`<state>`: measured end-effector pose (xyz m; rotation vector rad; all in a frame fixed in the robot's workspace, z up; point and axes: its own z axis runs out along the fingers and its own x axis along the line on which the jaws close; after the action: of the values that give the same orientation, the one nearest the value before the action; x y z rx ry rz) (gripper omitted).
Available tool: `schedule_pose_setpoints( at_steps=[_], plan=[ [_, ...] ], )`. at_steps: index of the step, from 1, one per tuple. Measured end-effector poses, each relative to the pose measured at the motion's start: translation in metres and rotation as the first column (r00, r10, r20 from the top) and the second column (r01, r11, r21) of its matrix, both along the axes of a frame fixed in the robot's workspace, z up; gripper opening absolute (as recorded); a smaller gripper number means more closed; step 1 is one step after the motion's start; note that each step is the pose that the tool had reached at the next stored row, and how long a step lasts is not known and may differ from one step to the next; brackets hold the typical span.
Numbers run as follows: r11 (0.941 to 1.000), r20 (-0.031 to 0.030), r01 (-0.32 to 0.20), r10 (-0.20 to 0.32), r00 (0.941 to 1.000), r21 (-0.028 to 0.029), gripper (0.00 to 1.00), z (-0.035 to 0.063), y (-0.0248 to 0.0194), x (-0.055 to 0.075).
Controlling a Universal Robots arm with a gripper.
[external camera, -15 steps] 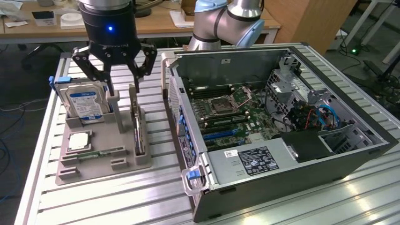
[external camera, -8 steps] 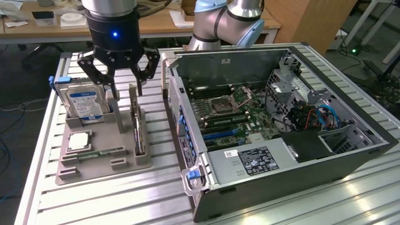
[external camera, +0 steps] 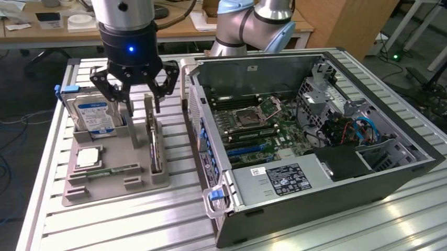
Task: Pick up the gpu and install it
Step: 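Pick up the gpu and move the gpu toward the slot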
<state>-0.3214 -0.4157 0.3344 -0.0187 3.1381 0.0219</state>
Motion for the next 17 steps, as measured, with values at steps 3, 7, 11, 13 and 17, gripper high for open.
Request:
schedule_pose_setpoints(
  at_steps=[3,7,11,13,17],
  plan=[
    [1.0,-0.0001,-0.002,0.002,1.0,-0.0001,0.55,-0.0053,-0.0004,0.0],
    [1.0,0.0,-0.004,0.004,1.0,0.0,0.55,-0.0127,-0.0023,0.0],
    [1.0,0.0,-0.004,0.004,1.0,-0.0001,0.55,-0.0199,-0.0078,0.0],
    [1.0,0.0002,-0.004,0.004,1.0,0.0,0.55,-0.0237,-0.0112,0.001],
    [1.0,0.0,-0.004,0.004,1.0,0.0,0.55,-0.0309,-0.0116,0.003]
  ],
)
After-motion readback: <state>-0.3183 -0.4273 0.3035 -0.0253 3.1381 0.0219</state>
